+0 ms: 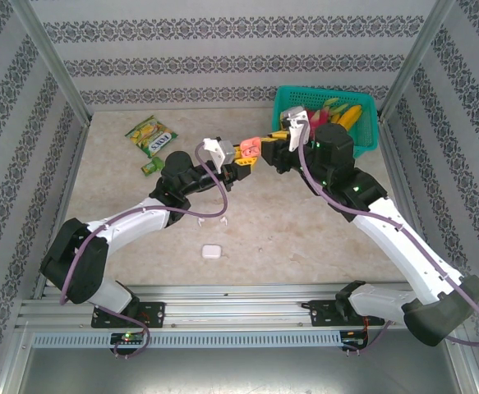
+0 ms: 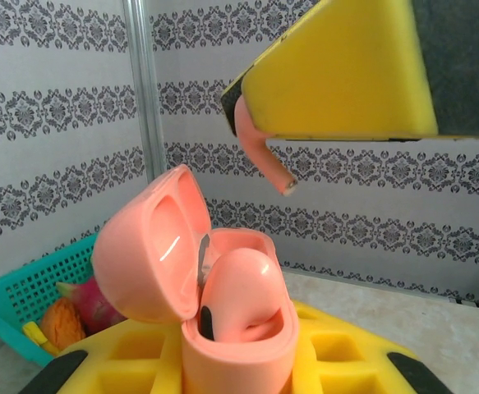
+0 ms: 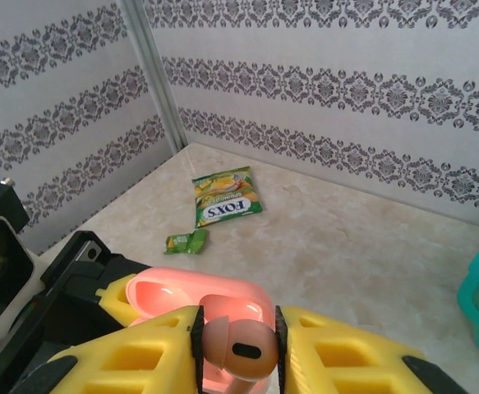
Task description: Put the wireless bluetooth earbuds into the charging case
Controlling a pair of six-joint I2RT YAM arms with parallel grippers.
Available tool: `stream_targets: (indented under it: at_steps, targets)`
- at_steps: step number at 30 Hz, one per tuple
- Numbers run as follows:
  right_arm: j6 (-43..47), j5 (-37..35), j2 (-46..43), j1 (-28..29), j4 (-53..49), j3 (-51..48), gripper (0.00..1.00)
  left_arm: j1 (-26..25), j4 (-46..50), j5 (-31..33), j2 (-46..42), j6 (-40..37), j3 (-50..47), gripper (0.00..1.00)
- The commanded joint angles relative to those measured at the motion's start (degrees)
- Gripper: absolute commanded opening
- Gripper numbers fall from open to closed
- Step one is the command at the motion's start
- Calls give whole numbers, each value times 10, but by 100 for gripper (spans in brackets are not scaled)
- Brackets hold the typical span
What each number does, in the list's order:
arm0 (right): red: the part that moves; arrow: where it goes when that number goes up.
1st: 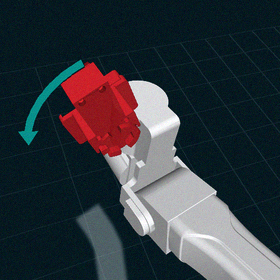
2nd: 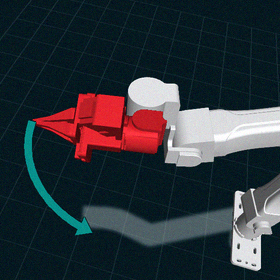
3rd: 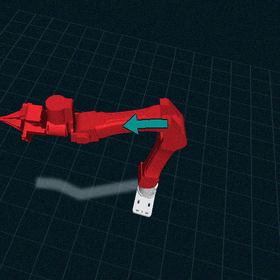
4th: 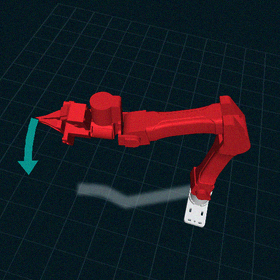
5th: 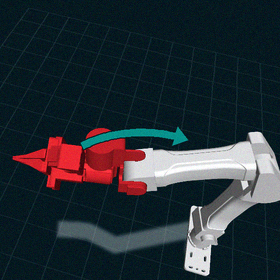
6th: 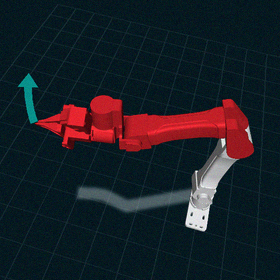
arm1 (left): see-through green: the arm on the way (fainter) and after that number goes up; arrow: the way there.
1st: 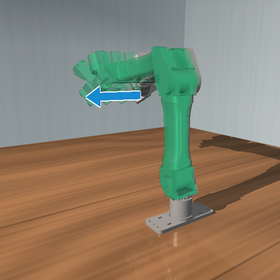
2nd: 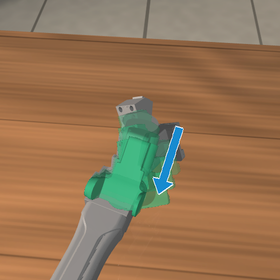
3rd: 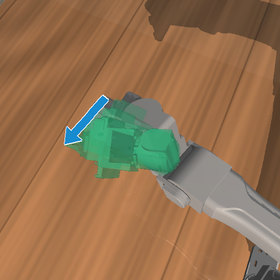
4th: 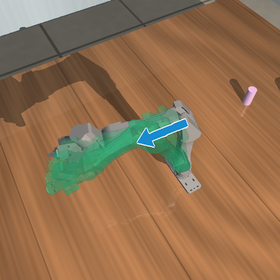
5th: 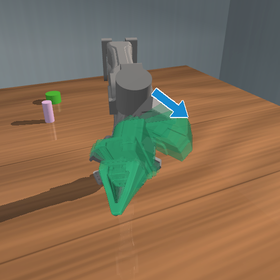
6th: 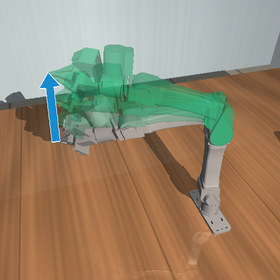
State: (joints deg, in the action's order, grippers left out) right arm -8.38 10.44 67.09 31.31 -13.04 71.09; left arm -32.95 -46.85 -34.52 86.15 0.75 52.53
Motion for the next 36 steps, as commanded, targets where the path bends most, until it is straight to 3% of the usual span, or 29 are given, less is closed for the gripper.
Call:
stream_targets:
  at_steps: [1, 17, 36]
  targets:
    - [33, 13, -11, 7, 24, -6, 30, -8, -1, -15, 7, 13, 22, 0]
    - [89, -16, -7, 19, 33, -3, 29, -11, 19, -19, 7, 16, 35, 0]
    - [85, -23, 1, 20, 39, -18, 29, -12, 22, -16, 1, 16, 33, 0]
